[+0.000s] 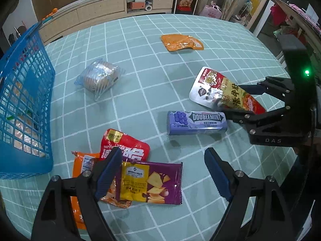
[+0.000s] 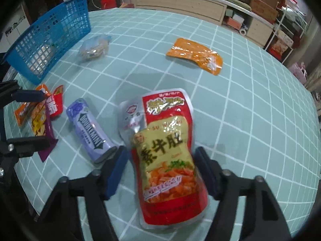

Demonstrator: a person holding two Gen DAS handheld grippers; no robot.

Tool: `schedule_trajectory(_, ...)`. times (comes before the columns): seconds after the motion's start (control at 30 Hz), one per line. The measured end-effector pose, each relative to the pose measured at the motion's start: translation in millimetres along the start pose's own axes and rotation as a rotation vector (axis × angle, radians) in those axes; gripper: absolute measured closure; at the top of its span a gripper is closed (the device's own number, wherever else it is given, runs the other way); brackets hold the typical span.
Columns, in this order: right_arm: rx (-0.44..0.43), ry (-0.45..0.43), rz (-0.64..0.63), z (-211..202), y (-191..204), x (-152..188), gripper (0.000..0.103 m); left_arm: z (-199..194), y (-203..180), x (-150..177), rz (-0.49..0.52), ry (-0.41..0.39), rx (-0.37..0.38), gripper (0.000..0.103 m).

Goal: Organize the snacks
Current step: 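Grasp the purple chip bag with the left tool while the right tool holds the pouch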

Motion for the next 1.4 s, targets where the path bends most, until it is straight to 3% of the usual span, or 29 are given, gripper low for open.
schedule_trajectory(0.03, 0.002, 0.001, -0.005, -2.4, 0.9, 0.2, 0.052, -1.2, 0.8, 1.0, -0.004, 0.000, 0.002, 0.021)
schedule_trajectory(0.17, -0.013, -0.002, -0.007, -7.3, 4.3, 4.0, 0.061, -9.2, 2.5, 2.8, -0.011, -0.012, 0.008, 0.021)
schedule_trajectory(0.57, -0.013, -0.123, 0.142, -62.9, 18.0, -2.1, 0.062, -60.6, 38.3, -4.3, -0.047, -0.071, 0.017, 0.021)
schedule_trajectory(0.8, -0.012, -0.125, 0.134, -71.6, 45.5, -7.0, 0.062, -76.9, 54.1, 2.3, -0.050, -0.077, 0.013, 0.021)
schedule_trajectory(1.17, -0.002, -0.113, 0.227, -72.9, 60.5, 8.4, 0.062, -61.3, 35.0, 31.9, 0.102, -0.021, 0.025, 0.021)
schedule_trajectory(1.3, 0.068, -0.105, 0.245, -76.6, 64.8, 16.6, 0.062, -41.8, 25.3, 34.1, 0.116, 0.010, 0.025, 0.021)
schedule_trajectory(1.4, 0.070, -0.105, 0.286, -74.4, 65.1, 22.4, 0.062, -25.1, 21.6, 34.4, 0.128, 0.037, 0.006, 0.021)
Point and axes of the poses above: each gripper's, at about its wrist camera, not at the fingertips, and z roughly the way its jaws point, y to its left, x to its underside, the point moved 8 cm from there along z, roughly the way its jaws point, and after that the axes turned 11 degrees about -z, right-handed, at the moved point
